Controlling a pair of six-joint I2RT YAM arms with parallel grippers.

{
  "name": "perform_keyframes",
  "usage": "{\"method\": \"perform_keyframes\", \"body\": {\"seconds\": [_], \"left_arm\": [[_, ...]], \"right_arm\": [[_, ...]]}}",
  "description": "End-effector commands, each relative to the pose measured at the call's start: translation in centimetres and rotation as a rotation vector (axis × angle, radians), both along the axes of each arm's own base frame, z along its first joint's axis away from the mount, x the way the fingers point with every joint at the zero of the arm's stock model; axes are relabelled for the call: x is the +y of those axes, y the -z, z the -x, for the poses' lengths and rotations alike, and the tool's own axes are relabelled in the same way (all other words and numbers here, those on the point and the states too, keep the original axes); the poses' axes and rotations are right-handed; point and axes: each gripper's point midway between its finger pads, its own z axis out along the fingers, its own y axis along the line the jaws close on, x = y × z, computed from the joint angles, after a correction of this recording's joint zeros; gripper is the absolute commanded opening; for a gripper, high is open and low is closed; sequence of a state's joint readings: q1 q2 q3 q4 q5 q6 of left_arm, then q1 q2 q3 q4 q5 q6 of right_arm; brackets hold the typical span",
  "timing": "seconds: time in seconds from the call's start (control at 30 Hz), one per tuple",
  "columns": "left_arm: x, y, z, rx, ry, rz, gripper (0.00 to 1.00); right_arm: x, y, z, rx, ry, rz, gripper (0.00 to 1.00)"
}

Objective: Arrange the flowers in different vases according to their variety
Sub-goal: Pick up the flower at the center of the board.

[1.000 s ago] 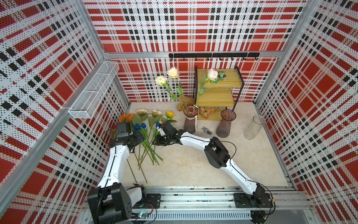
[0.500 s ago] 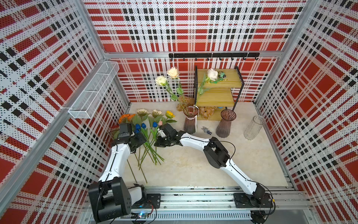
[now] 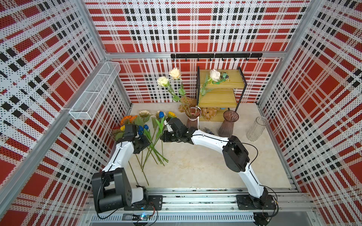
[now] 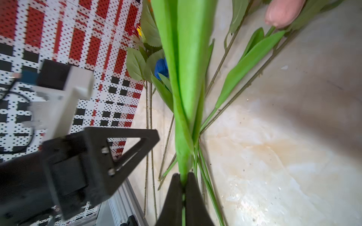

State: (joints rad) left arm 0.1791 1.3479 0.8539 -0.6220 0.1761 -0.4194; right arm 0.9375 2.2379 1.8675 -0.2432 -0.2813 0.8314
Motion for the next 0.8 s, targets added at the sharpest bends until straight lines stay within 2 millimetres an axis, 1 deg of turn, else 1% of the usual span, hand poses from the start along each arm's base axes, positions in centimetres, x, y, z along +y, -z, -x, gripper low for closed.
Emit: {"method": "perform_keyframes", "body": {"seconds": [0.0, 0.1, 0.17, 0.27, 0.43, 0.5, 0.6, 0.77], "left_arm": [[-1.2, 0.3, -0.6, 0.022, 0.041, -0.001, 0.53], [-1.5, 1.1, -0.3, 0.072, 0.053, -0.059, 0.52], [-0.8, 1.6, 0.3, 0.123, 0.047, -0.109, 0.52], [-0.2, 1.9, 0.9, 0.151, 0.032, -0.14, 0.51], [0.1, 2.6, 1.9, 0.177, 0.004, -0.151, 0.49], [-0.1, 3.0, 2.1, 0.184, 0.002, -0.139, 0.5], [-0.7, 3.6, 2.0, 0.168, -0.008, -0.083, 0.53], [-0.9, 4.8, 2.0, 0.182, -0.011, -0.078, 0.55]], "right_arm": [[-1.7, -0.7, -0.2, -0.031, 0.035, 0.027, 0.0], [-3.2, -0.6, 0.0, -0.04, 0.054, 0.049, 0.0], [-3.9, -0.6, -0.1, -0.04, 0.065, 0.054, 0.0], [-4.8, -1.0, -0.2, -0.041, 0.077, 0.049, 0.0], [-5.5, -1.8, -0.3, -0.051, 0.077, 0.038, 0.0], [-5.7, -2.0, -0.4, -0.058, 0.073, 0.038, 0.0], [-6.2, -2.4, -0.6, -0.065, 0.075, 0.036, 0.0], [-7.2, -2.9, -0.8, -0.075, 0.09, 0.032, 0.0]]}}
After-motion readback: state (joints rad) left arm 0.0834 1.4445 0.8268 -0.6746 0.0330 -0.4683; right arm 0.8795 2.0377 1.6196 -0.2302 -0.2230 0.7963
